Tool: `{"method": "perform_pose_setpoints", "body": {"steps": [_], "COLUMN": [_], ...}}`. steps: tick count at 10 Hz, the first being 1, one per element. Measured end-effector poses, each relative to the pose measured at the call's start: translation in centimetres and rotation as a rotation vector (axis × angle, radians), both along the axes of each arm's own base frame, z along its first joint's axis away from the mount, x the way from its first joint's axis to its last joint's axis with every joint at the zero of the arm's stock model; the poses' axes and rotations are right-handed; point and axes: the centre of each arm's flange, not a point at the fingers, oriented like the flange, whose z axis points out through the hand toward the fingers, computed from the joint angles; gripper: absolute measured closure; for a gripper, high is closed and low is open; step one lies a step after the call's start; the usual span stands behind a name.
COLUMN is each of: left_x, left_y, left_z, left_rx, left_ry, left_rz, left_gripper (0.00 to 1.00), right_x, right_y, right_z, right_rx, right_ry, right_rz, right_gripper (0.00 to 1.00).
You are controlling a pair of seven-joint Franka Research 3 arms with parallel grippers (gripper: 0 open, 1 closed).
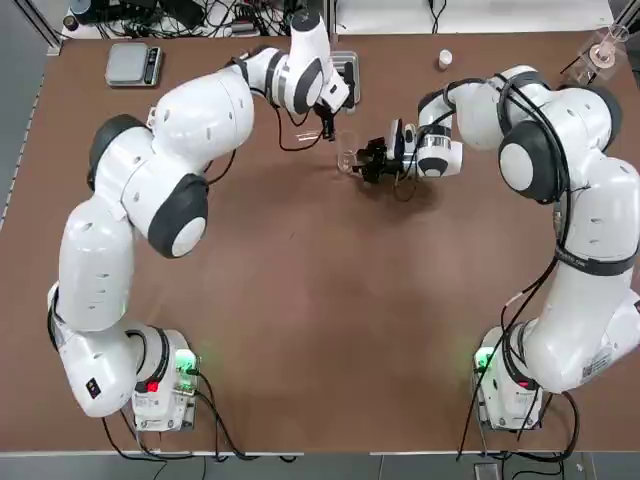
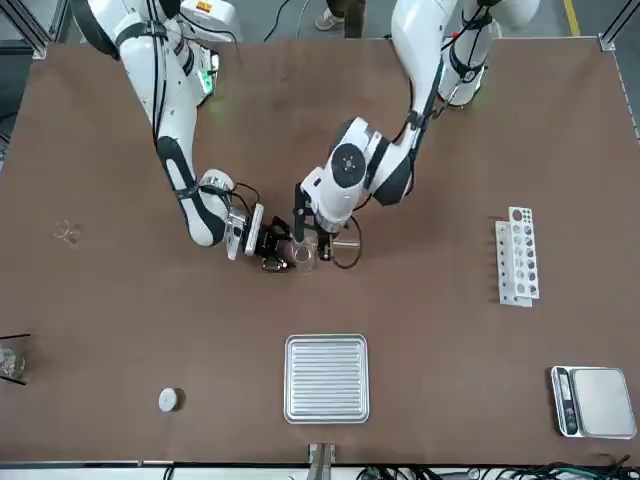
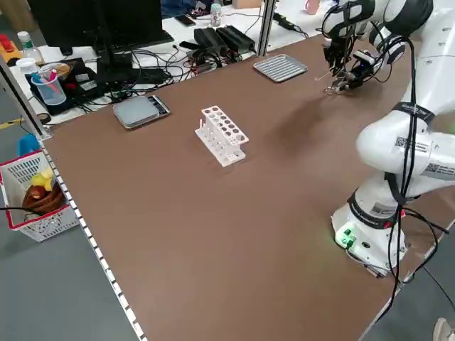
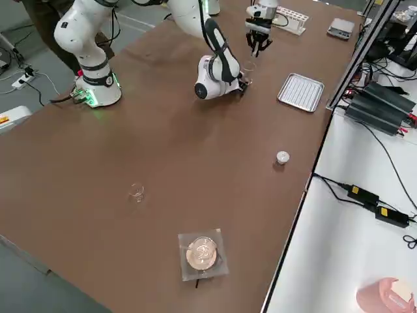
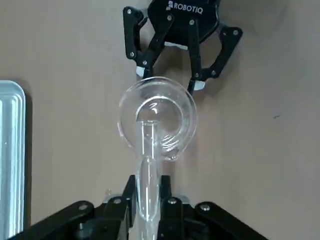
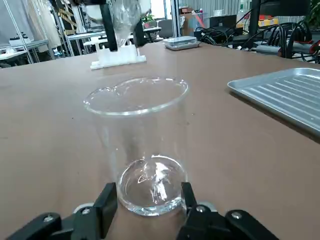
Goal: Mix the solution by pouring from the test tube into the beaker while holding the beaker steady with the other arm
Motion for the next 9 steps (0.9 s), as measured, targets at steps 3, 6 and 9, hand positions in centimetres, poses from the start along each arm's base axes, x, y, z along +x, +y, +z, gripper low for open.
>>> {"method": "perform_pose_setpoints", "body": {"steps": [3, 6, 9], "left_x": [0.2, 0.1, -0.9], "left_y": [-0.1, -0.7, -1.7], "left_z": [-0.9, -0.8, -1.9], "left_rx": [0.058, 0.12, 0.148], "left_ry": [-0.038, -0.095, -0.099], "left_rz": [-0.03, -0.058, -0.051], "left_gripper": [0.78, 0.78, 0.78], "right_x": [0.0, 0.0, 0.0], "right_y": [0.0, 0.0, 0.1], "right_z": [0.0, 0.0, 0.0], "right_rx": [0.001, 0.001, 0.002], "right_ry": [0.0, 0.0, 0.0], "right_rz": [0.0, 0.0, 0.0], "right_gripper": [0.41, 0.41, 0.41]}}
